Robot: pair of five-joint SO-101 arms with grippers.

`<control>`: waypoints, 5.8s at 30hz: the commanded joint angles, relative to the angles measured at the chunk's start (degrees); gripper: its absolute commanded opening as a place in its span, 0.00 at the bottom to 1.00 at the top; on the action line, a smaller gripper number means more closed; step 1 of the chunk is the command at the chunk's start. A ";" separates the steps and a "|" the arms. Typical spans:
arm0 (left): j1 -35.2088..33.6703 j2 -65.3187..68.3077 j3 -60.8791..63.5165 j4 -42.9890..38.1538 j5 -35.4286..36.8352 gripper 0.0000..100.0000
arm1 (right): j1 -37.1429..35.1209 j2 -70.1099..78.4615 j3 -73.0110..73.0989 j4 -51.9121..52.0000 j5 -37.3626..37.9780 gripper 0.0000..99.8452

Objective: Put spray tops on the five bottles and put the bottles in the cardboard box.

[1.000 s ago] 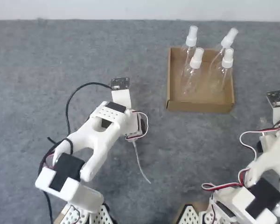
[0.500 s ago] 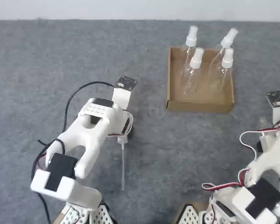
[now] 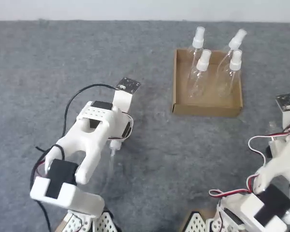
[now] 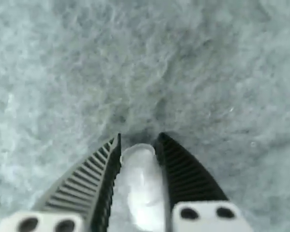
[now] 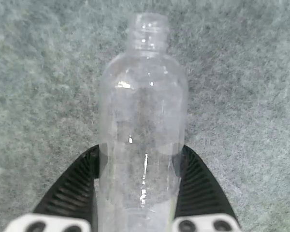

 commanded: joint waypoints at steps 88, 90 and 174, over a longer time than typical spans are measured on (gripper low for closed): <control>6.15 -39.74 14.64 0.00 5.71 0.03 | 0.04 32.57 -50.11 25.54 2.37 0.23; 6.33 -39.74 14.64 0.00 5.71 0.03 | 0.04 35.03 -50.64 25.80 2.37 0.24; 6.07 -40.18 18.07 -2.81 5.71 0.03 | -7.08 24.48 -26.37 -0.84 -26.02 0.21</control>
